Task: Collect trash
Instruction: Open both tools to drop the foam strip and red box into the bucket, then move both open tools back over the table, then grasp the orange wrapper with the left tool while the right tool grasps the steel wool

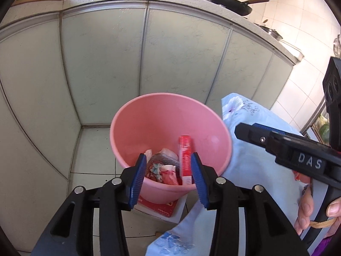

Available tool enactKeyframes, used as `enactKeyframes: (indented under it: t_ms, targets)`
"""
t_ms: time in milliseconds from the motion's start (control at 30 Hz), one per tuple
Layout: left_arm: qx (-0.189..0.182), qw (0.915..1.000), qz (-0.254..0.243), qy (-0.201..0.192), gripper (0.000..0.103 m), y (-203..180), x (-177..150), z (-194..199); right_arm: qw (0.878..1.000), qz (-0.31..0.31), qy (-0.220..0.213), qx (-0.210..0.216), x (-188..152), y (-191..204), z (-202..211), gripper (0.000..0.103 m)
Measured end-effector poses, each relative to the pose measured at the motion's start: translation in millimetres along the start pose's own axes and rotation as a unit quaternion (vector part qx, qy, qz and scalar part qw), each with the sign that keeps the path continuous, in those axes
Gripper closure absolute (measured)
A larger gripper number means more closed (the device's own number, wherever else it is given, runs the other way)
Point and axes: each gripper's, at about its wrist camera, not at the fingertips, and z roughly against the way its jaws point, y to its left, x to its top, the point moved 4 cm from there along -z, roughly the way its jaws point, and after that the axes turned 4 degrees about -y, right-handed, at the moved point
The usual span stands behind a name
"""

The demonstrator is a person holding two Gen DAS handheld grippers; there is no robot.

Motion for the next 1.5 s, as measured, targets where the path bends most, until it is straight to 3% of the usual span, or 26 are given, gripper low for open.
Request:
enactKeyframes:
  t_ms: [433, 833, 900, 1200, 1500]
  targets:
    - [-0.072, 0.9952, -0.066, 0.006, 0.06, -71, -12, 24, 0.997, -0.021, -0.028, -0.07, -63, -49, 92, 0.057]
    - [-0.136, 0.9823, -0.126, 0.03, 0.06, -142, -31, 30, 0.984, -0.092, -0.047, -0.148, -119, -122, 154, 0.056]
    - [-0.144, 0.9799, -0.133, 0.035, 0.06, -152, -33, 28, 0.981, -0.097, -0.054, -0.16, -126, -132, 162, 0.045]
    - [-0.179, 0.968, -0.161, 0.071, 0.06, -198, -45, 9, 0.977, -0.115, -0.047, -0.174, -147, -158, 167, 0.045]
    - [-0.214, 0.9525, -0.199, 0.087, 0.06, -257, -45, -13, 0.978, -0.109, -0.042, -0.171, -148, -167, 157, 0.045]
